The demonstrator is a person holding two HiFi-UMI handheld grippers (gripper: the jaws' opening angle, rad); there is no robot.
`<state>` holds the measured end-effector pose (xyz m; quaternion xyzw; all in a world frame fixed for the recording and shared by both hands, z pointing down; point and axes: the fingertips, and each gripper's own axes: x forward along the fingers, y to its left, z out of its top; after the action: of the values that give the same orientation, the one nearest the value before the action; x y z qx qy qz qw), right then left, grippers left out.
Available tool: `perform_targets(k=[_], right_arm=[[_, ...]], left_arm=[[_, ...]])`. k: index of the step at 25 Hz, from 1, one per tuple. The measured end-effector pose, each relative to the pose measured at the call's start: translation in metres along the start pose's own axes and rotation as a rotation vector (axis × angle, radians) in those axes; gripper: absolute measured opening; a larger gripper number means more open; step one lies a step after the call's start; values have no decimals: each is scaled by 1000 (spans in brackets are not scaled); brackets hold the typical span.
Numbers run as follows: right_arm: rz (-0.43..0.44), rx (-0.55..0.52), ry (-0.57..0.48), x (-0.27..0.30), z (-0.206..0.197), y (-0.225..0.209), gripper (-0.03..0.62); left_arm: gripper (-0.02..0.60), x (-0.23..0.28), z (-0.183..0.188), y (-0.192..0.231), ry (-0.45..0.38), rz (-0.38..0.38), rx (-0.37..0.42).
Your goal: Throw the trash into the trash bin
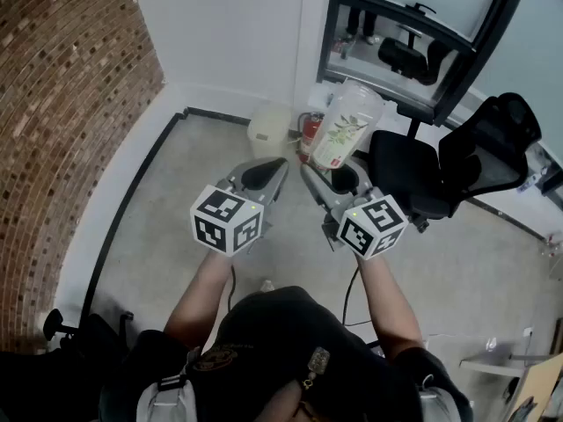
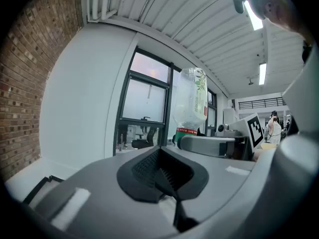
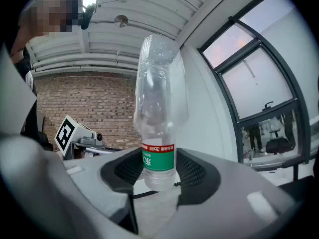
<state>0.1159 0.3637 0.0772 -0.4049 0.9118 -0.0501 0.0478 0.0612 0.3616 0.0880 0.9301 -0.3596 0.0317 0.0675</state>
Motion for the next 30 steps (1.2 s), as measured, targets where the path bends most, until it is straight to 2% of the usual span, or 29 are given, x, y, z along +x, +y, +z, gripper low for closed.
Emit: perform_targets(k=[18,30], right_arm=[[3,9,19,5,-4,-5,202],[-21,-11,47,52,-7,-9,202]], left_arm=[[3,5,-3,3,4,-11,-1],[3,7,1,50,-1,-36,-13]])
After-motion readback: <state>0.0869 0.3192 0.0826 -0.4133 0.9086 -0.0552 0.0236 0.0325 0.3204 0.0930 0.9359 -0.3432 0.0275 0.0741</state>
